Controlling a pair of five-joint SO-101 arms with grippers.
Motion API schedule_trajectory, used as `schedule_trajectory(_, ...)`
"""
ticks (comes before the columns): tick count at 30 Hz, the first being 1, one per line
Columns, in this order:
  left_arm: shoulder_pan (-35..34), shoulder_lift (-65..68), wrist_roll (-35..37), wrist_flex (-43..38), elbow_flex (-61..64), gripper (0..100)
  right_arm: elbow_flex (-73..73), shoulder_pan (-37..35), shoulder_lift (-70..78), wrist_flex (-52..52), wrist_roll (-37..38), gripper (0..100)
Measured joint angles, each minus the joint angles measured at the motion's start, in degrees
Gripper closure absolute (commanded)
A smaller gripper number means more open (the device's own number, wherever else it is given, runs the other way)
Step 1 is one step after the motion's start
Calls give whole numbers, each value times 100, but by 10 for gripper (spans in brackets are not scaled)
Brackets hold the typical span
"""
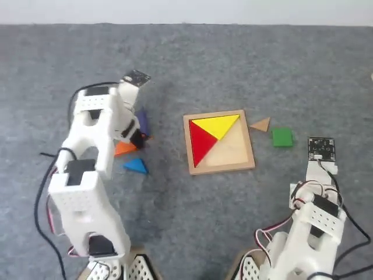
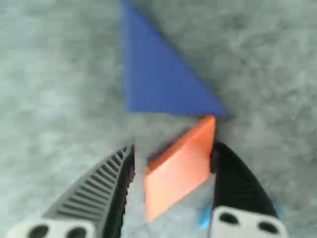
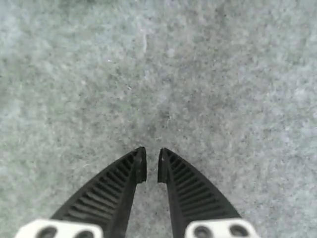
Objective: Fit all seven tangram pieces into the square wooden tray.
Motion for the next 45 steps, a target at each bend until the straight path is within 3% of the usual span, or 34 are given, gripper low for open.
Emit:
schedule_trajectory(9,-88,-1723,-9,-703,1424,764,0,0,0,0,0,943)
schedule_trajectory(14,44,-1758,-229,-1134,2251,763,0,0,0,0,0,943)
schedule_trajectory(20,193,-1231,-299,-1336,2119,764,0,0,0,0,0,943)
schedule_trajectory(28,176,-237,-308,-352,844,774,0,0,0,0,0,943)
schedule_trajectory(35,229,-26,-343,-105,536,790,0,0,0,0,0,943)
schedule_trajectory(40,211,-633,-316,-105,712,775,0,0,0,0,0,943)
schedule_trajectory(45,202,-1925,-422,-114,1749,775,0,0,0,0,0,943)
